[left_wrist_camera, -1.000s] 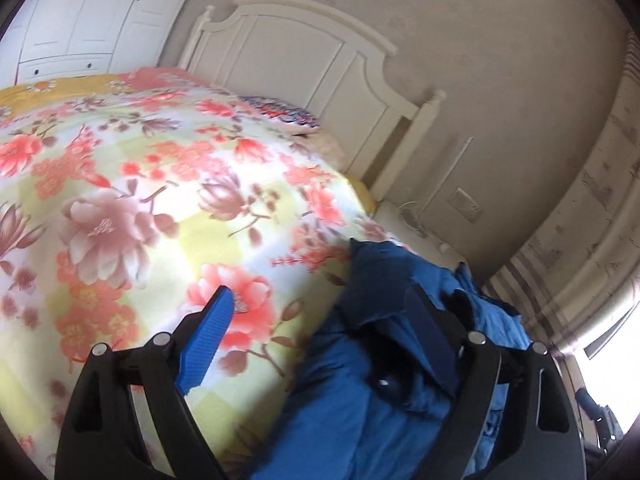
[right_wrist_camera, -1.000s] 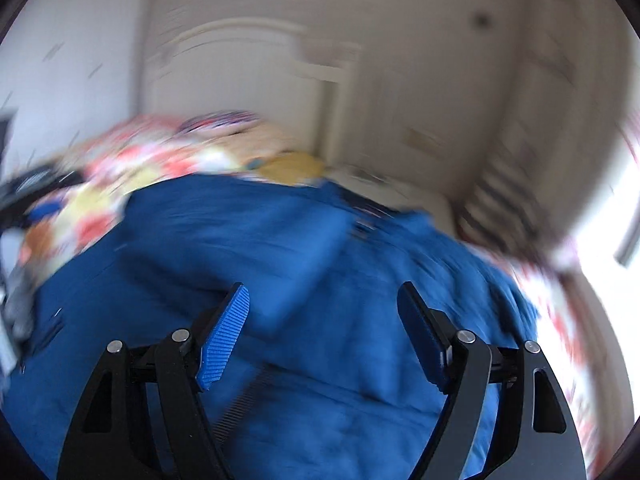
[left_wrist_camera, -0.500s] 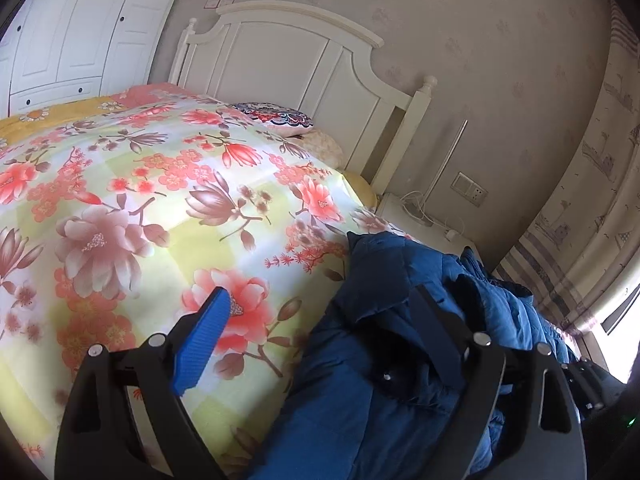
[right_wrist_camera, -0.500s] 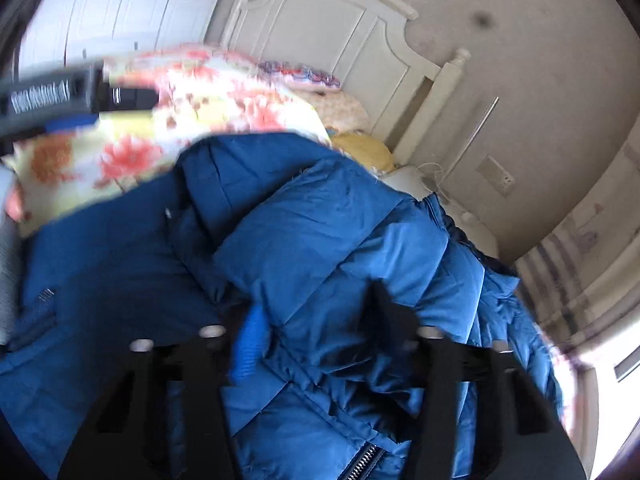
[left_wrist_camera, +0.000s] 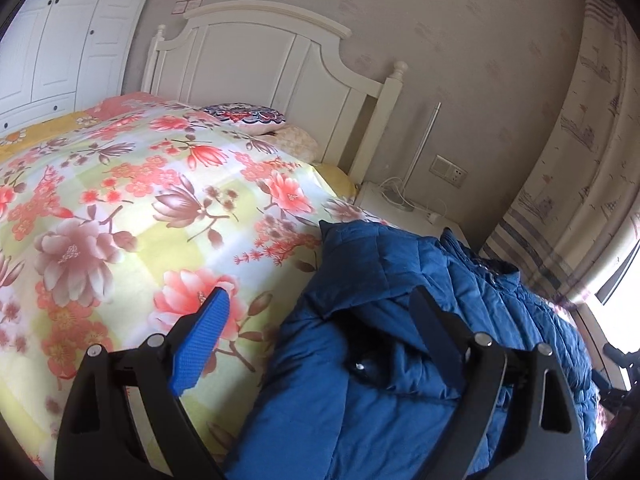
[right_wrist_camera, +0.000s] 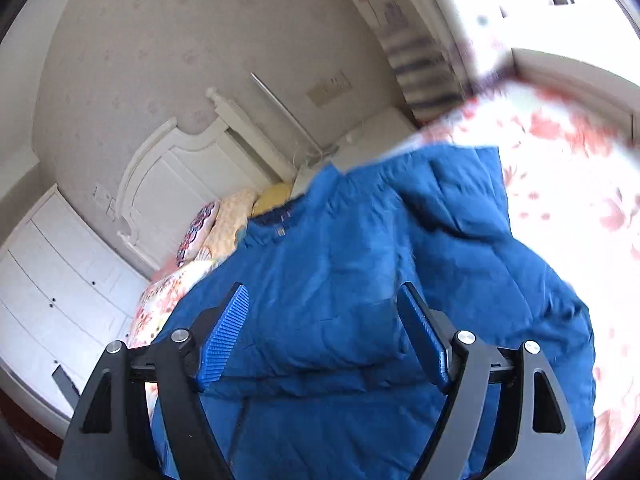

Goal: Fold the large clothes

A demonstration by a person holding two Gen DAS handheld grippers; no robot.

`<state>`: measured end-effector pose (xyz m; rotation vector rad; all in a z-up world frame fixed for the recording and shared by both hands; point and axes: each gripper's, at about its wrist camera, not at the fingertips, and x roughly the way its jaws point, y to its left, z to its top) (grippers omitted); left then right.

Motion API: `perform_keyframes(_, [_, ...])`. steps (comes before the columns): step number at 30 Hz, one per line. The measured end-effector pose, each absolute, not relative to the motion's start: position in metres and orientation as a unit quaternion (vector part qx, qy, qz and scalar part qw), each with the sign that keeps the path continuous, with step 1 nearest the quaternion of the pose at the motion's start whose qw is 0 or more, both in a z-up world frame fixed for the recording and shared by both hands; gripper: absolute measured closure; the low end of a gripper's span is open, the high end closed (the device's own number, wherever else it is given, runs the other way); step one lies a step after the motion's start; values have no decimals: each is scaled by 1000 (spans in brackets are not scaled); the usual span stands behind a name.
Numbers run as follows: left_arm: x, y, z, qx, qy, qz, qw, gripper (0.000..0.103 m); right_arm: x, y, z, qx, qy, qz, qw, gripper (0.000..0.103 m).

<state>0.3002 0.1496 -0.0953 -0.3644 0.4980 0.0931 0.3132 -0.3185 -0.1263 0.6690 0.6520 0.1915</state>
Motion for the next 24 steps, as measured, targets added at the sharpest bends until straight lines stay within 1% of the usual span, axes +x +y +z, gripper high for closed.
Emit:
perform_keyframes(2, [302, 149, -96, -178, 250, 41, 951, 12, 318, -318, -136, 335, 331, 91, 877, 29])
perform_keyframes(3, [303, 148, -97, -177, 252, 40, 950, 12, 320, -317, -140, 339, 339, 88, 873, 33])
perform_keyframes(6, [304, 148, -97, -176, 255, 39, 950, 13, 322, -317, -142, 336, 346, 89, 872, 39])
perform_keyframes(8, [304, 148, -98, -176, 256, 39, 950, 13, 325, -312, -143, 330, 356, 89, 870, 39])
perform_keyframes(10, [305, 149, -98, -178, 257, 39, 949, 13, 329, -310, -145, 321, 366, 86, 869, 42])
perform_keyframes(11, [305, 150, -99, -179, 257, 39, 949, 13, 329, -310, -145, 318, 368, 85, 870, 54])
perform_keyframes(12, [305, 151, -99, -180, 257, 39, 949, 13, 328, -310, -144, 314, 364, 86, 872, 70])
perform_keyframes(14, [304, 152, -99, -182, 257, 40, 948, 13, 319, -304, -135, 296, 337, 91, 889, 78])
perform_keyframes(18, [304, 153, -100, -185, 258, 42, 947, 13, 292, -295, -92, 252, 264, 99, 926, 81])
perform_keyframes(20, [304, 153, -99, -186, 257, 43, 947, 13, 283, -299, -76, 242, 242, 92, 935, 82])
perform_keyframes(22, [304, 154, -99, -186, 257, 42, 947, 13, 281, -305, -72, 235, 242, 82, 938, 82])
perform_keyframes(24, [305, 153, -99, -185, 258, 41, 947, 12, 287, -311, -83, 230, 264, 66, 934, 82])
